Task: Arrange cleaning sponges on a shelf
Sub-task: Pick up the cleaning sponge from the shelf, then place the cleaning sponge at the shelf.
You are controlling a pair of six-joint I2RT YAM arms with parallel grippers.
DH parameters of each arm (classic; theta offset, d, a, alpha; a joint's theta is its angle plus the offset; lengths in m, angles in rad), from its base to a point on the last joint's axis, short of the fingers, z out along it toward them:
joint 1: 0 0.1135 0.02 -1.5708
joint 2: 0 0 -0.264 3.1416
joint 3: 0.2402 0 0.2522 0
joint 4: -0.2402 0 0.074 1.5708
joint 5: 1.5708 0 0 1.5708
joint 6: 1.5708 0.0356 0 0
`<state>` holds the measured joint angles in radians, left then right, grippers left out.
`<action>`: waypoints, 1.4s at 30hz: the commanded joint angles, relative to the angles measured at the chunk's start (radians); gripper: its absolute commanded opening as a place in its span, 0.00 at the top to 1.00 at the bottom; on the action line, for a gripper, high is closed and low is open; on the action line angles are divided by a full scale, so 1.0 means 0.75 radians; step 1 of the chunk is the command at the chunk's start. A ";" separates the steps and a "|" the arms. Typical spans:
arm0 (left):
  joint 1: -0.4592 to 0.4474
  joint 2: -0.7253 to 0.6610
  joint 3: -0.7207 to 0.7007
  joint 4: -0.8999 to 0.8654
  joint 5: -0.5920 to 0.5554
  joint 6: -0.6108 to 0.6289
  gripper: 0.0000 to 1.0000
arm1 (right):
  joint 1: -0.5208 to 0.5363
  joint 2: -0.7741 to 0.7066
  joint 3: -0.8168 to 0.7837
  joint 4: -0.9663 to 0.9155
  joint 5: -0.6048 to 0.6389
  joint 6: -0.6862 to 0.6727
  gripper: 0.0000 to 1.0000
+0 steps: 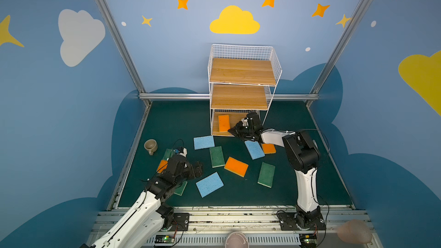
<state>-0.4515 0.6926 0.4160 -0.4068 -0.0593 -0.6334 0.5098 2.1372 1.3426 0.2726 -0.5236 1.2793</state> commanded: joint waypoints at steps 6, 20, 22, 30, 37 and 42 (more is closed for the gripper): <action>0.005 -0.019 -0.016 0.007 0.012 -0.002 0.00 | 0.042 0.090 0.127 -0.016 0.005 0.028 0.94; 0.004 -0.048 -0.035 -0.008 0.011 -0.010 0.00 | 0.093 0.173 0.213 -0.025 0.029 0.095 0.90; 0.005 -0.051 -0.033 -0.010 0.012 -0.009 0.00 | 0.096 0.186 0.223 -0.018 0.027 0.102 0.88; 0.004 -0.050 -0.037 -0.010 0.012 -0.010 0.00 | 0.098 0.200 0.241 -0.041 0.018 0.085 0.65; 0.004 -0.036 -0.022 -0.011 0.014 -0.010 0.00 | 0.098 0.160 0.205 -0.060 0.016 0.046 0.49; 0.003 -0.034 -0.003 -0.028 0.009 -0.006 0.00 | 0.098 0.125 0.175 -0.105 0.017 -0.002 0.43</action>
<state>-0.4515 0.6678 0.3988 -0.4114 -0.0559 -0.6361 0.5781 2.2711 1.4975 0.2390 -0.5156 1.3155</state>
